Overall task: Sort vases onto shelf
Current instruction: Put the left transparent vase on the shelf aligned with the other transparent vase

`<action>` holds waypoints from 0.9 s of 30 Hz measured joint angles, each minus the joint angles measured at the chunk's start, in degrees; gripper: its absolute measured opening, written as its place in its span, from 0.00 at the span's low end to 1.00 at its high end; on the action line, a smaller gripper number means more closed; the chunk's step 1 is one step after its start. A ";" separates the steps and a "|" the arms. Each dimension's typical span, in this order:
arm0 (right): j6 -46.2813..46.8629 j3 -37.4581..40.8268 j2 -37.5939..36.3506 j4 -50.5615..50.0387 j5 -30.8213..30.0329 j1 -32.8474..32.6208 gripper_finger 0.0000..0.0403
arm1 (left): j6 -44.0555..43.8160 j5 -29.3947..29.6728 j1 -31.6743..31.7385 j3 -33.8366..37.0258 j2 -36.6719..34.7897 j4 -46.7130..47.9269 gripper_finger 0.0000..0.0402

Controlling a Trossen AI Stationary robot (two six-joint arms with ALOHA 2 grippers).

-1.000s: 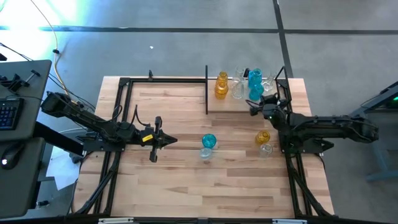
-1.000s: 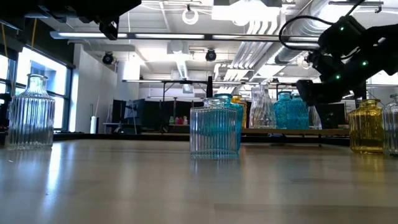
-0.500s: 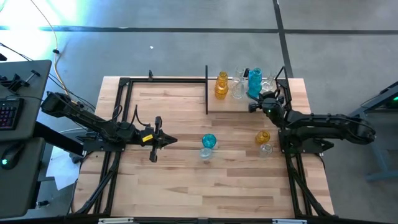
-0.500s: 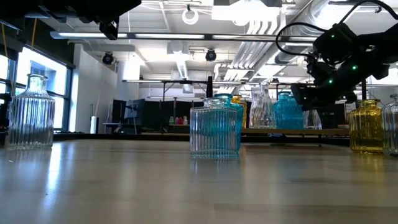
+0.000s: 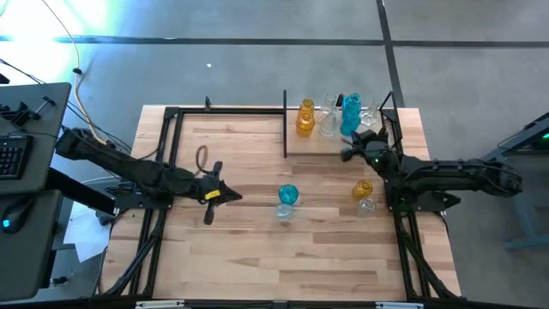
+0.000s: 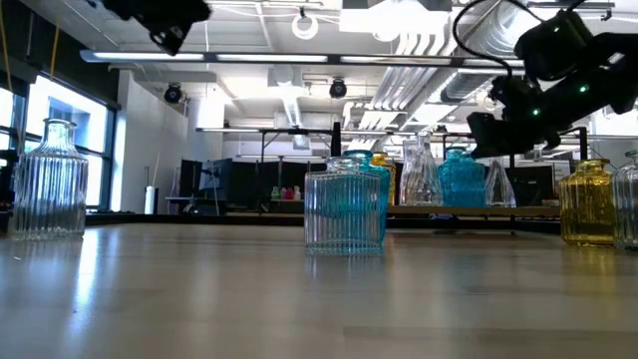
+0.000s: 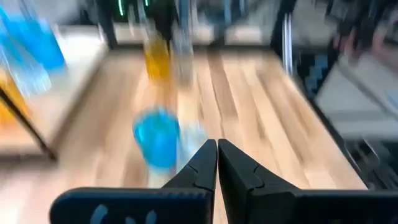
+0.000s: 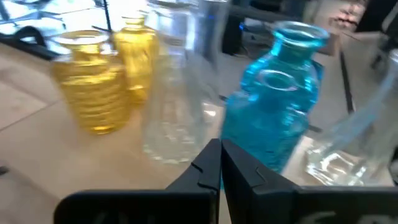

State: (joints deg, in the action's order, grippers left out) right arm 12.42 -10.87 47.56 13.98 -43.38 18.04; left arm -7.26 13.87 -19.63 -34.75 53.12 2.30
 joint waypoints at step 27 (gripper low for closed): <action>-4.98 -6.39 0.15 0.07 -15.17 -32.85 0.01 | -35.28 -5.38 6.07 -24.76 10.08 76.90 0.56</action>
State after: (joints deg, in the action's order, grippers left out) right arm 7.44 -17.27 47.70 14.05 -58.54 -14.81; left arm -42.54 8.48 -13.56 -59.51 63.20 79.20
